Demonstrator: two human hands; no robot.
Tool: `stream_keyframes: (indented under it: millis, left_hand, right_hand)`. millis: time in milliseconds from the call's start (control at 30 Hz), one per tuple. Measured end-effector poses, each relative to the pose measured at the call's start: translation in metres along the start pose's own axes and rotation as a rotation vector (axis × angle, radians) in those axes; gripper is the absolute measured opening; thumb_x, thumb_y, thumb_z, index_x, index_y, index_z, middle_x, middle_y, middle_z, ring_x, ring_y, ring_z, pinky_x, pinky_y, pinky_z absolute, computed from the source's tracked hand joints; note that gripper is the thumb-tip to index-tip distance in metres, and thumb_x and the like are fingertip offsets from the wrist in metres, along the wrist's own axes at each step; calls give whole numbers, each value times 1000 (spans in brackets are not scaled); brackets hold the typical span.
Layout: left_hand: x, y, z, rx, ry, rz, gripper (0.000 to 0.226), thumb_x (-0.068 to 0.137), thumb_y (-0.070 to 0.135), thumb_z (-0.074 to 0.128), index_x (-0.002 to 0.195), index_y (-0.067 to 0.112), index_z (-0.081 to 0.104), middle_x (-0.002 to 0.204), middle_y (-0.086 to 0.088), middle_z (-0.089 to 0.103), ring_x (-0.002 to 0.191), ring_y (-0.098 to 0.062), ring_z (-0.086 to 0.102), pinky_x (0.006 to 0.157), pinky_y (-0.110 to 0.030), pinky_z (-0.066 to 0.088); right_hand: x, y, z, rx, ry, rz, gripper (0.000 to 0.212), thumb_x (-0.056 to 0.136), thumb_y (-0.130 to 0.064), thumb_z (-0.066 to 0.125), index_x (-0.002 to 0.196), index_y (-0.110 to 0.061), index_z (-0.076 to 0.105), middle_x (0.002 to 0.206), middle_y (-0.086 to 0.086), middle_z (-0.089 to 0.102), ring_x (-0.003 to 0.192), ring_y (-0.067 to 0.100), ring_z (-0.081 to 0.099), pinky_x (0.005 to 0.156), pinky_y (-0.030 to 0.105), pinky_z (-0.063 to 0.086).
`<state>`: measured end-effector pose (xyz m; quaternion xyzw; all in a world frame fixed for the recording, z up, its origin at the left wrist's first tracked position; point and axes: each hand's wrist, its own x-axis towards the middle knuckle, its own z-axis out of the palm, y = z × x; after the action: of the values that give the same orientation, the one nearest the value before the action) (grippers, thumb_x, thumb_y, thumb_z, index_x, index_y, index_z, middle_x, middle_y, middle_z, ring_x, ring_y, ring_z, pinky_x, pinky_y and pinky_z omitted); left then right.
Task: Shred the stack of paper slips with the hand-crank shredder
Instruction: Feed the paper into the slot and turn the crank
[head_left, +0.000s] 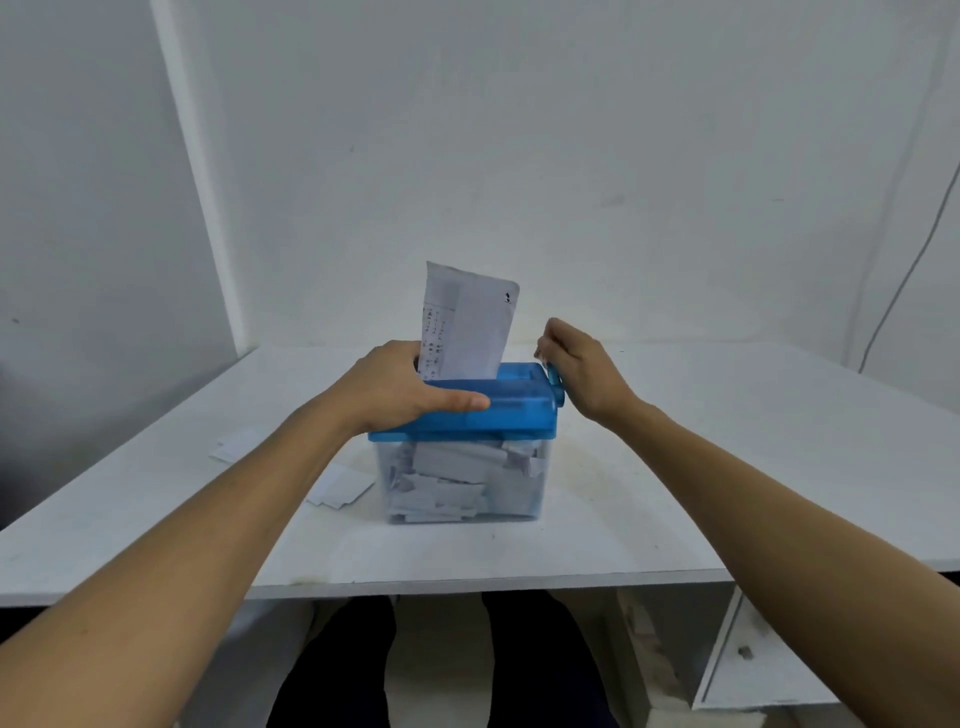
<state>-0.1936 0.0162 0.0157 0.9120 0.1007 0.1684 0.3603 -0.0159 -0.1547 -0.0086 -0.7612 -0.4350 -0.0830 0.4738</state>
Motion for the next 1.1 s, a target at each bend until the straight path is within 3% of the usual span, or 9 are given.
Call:
stream_keyframes:
  millis: [133, 233, 333, 400, 500, 667, 800, 900, 1100]
  left_hand:
    - [-2, 0, 3, 17, 55, 7, 74, 49, 76, 74, 112, 40, 59, 102, 25, 62, 98, -4, 61, 81, -25, 53]
    - [-2, 2, 2, 50, 58, 10, 73, 49, 78, 72, 110, 40, 59, 101, 22, 64, 96, -5, 62, 84, -29, 55]
    - [-2, 3, 2, 82, 54, 13, 70, 51, 78, 70, 107, 39, 57, 98, 21, 62, 91, -3, 60, 78, -27, 55]
    - [-2, 4, 2, 88, 48, 8, 66, 52, 76, 70, 104, 39, 58, 96, 20, 62, 90, -4, 60, 76, -26, 55]
    - [-1, 6, -1, 105, 35, 10, 61, 53, 75, 71, 101, 40, 60, 97, 18, 64, 89, -5, 61, 77, -26, 55]
    - [1, 7, -2, 143, 30, 13, 79, 53, 77, 70, 119, 34, 62, 102, 14, 64, 92, -6, 60, 82, -29, 57]
    - [2, 6, -2, 129, -1, 4, 87, 51, 77, 71, 125, 33, 63, 104, 13, 65, 93, -7, 60, 78, -28, 55]
    - [3, 4, -2, 111, -11, 0, 85, 49, 79, 71, 119, 33, 65, 103, 13, 67, 94, -12, 63, 85, -35, 58]
    - [0, 7, 0, 88, -21, -27, 92, 45, 77, 74, 123, 30, 66, 98, 17, 65, 91, -7, 62, 75, -27, 56]
  right_hand:
    - [-9, 11, 9, -6, -260, 236, 32, 102, -5, 31, 78, -13, 52, 63, 1, 48, 54, 13, 41, 46, 20, 35]
    - [-28, 14, 18, 126, -297, 490, 31, 97, -5, 25, 74, -15, 43, 57, 0, 37, 48, 10, 27, 45, 23, 24]
    - [-47, 10, 19, 185, -329, 593, 27, 91, -7, 27, 68, -20, 33, 58, -2, 30, 49, 10, 20, 45, 23, 19]
    - [-63, 5, 19, 198, -324, 600, 31, 98, -15, 27, 68, -19, 34, 57, -3, 32, 49, 10, 21, 45, 22, 20]
    - [-81, -5, 18, 183, -271, 620, 49, 108, -44, 23, 75, -14, 45, 55, -5, 39, 50, 10, 27, 43, 19, 26]
    - [-96, -32, 0, 121, -175, 528, 62, 108, -46, 28, 71, -8, 59, 49, -3, 45, 46, 12, 36, 42, 20, 33]
    - [-90, -62, -34, 125, -233, 449, 61, 98, -56, 48, 56, -11, 53, 46, 0, 44, 40, 15, 38, 43, 24, 42]
    - [-74, -73, -44, -128, -257, 338, 60, 90, -54, 64, 50, -10, 53, 41, -2, 45, 35, 11, 44, 45, 26, 49]
    - [-48, -67, -39, -338, 107, 166, 63, 93, -51, 59, 60, 2, 66, 57, 16, 66, 43, 26, 63, 45, 29, 49]
